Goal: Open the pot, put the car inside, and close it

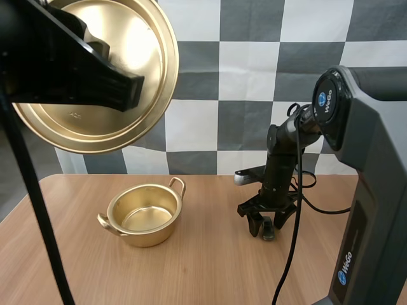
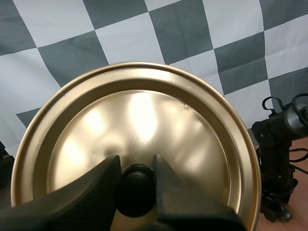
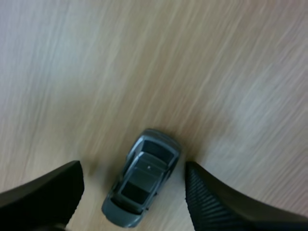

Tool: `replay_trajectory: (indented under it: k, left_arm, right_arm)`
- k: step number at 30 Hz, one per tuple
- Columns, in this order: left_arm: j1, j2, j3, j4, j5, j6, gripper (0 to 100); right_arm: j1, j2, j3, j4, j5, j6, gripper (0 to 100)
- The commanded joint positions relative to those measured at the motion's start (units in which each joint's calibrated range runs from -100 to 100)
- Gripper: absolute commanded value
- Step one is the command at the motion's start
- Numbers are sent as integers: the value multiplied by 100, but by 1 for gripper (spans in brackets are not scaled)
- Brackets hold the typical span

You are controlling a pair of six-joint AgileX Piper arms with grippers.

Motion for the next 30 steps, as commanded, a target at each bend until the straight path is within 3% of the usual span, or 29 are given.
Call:
replay_trajectory:
  k: [1,7,8,9,11,19,24,30]
  left_arm:
    - [-3,4,1,-1,0,-2,0]
    - [-3,4,1,-1,0,-2,0]
    - [-3,4,1,-1,0,-2,0]
    - [-3,4,1,-1,0,-2,0]
    - [-3,4,1,-1,0,-2,0]
    - [-3,4,1,-1,0,-2,0]
    - [-3,4,1,-1,0,-2,0]
    - [-3,-38,1,0,0,-2,0]
  right_arm:
    - [-3,59,9,-11,-17,-4,100]
    - [-3,125,9,-24,-71,-127,100]
    - [-3,125,9,-24,-71,-127,87]
    - [-3,125,9,-24,-71,-127,66]
    - [-3,125,9,-24,-71,-127,1]
    - [-3,97,9,37,-89,-140,0]
    - [-3,-396,-180,603,140,-477,0]
    - [-3,-1422,-1036,1441,1603,-1063,0]
